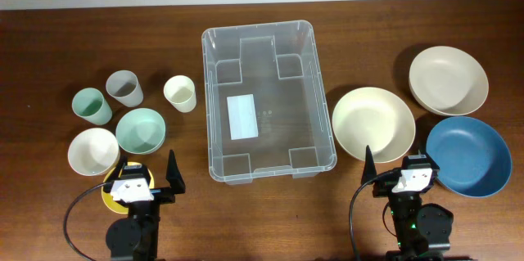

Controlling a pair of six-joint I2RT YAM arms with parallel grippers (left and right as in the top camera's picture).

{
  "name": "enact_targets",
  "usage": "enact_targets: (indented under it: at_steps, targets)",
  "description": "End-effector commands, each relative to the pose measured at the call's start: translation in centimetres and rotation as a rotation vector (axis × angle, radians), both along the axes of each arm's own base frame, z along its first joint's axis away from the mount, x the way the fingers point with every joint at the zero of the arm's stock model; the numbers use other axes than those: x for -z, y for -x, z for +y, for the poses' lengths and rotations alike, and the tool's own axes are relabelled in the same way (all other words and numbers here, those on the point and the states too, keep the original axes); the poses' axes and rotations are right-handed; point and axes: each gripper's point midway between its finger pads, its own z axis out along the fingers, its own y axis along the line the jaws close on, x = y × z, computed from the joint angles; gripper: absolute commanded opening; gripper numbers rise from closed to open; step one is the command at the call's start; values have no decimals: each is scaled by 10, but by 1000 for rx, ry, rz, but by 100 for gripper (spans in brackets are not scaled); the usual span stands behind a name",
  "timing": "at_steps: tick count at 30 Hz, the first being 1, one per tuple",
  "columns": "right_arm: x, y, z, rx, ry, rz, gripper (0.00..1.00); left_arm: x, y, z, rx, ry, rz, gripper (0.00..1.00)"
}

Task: Pack container

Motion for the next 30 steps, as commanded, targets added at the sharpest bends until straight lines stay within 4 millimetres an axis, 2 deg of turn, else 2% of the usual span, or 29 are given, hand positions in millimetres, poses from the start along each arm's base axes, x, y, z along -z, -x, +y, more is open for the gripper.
enact_targets:
  at_steps: [1, 19, 26, 30]
  targets:
    - [2, 0, 3, -18, -5, 2, 99, 1, 0, -2, 13, -14, 0, 100]
    - [2, 0, 4, -19, -12, 2, 99, 1, 0, -2, 13, -15, 0, 99]
    - [-3, 0, 4, -3, -229, -12, 99, -5, 0, -2, 15, -15, -23, 100]
    - [-5, 0, 2, 7, -245, -6, 99, -13, 1, -7, 42, -14, -40, 100]
